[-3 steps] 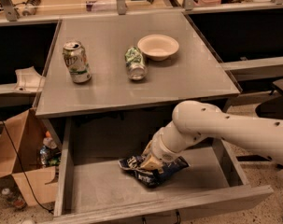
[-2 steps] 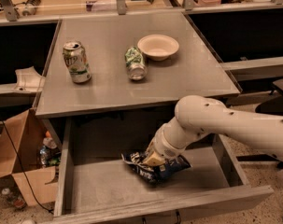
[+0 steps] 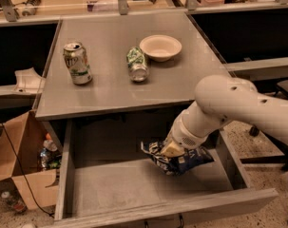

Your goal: Pick blue chip bag from top drawer and place on counter

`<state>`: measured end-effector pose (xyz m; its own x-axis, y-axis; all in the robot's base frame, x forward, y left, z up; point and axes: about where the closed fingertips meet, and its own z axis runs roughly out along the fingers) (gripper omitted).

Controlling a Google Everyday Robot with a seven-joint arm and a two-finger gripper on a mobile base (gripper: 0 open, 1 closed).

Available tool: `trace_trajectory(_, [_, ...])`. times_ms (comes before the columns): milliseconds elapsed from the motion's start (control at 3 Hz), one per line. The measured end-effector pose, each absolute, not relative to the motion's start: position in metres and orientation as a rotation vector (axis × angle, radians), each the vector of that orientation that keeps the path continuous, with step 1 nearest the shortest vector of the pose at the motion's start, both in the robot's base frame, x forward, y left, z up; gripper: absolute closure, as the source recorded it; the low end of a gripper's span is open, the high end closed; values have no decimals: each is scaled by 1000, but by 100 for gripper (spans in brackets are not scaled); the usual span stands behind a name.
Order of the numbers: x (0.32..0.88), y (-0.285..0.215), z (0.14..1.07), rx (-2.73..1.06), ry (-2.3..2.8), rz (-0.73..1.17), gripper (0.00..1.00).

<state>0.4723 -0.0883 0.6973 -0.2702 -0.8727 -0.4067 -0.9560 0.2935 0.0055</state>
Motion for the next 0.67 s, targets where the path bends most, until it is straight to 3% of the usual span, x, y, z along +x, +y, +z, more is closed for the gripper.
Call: trace_trajectory(667, [449,-129,752,-1584,2343,248,100])
